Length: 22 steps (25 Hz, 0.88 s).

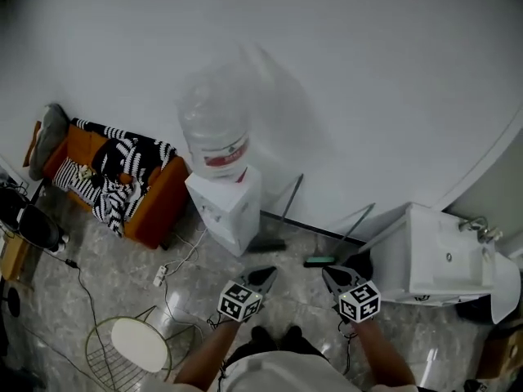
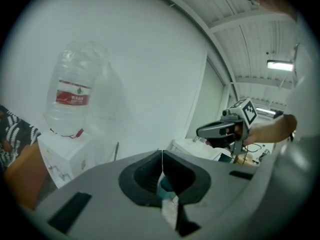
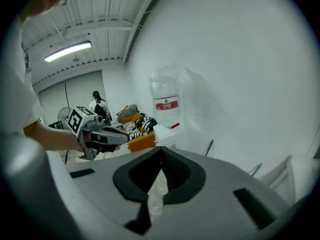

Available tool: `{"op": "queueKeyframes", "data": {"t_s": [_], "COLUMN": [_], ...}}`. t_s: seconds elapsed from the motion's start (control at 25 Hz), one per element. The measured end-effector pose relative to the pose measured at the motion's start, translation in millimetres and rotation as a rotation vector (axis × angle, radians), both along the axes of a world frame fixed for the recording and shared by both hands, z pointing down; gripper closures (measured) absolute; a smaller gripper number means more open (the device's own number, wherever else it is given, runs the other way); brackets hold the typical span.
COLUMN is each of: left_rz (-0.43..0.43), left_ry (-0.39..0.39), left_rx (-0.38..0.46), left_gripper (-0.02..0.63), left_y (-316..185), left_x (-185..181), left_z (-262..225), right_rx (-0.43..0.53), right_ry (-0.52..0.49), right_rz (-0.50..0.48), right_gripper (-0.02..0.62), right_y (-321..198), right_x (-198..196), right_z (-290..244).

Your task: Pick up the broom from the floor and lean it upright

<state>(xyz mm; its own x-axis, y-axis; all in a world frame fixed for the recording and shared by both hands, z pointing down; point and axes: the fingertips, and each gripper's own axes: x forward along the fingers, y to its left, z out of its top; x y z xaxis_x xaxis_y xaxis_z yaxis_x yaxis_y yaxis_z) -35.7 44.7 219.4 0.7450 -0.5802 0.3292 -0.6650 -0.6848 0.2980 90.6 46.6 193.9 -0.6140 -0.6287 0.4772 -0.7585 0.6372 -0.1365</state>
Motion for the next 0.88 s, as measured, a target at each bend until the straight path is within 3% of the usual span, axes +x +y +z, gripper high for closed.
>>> {"op": "queueKeyframes", "data": {"t_s": [0.88], "left_rz": [-0.156], "left_ry": [-0.016], "left_rx": [0.033], "left_gripper": [0.597], "left_y": [148], "left_x": [65], "left_z": [-43], "right_rx": [0.049], "right_ry": [-0.063], "right_rz": [-0.105], "right_gripper": [0.595], "right_y": [127], "right_x": [89], "right_z": [-14]}}
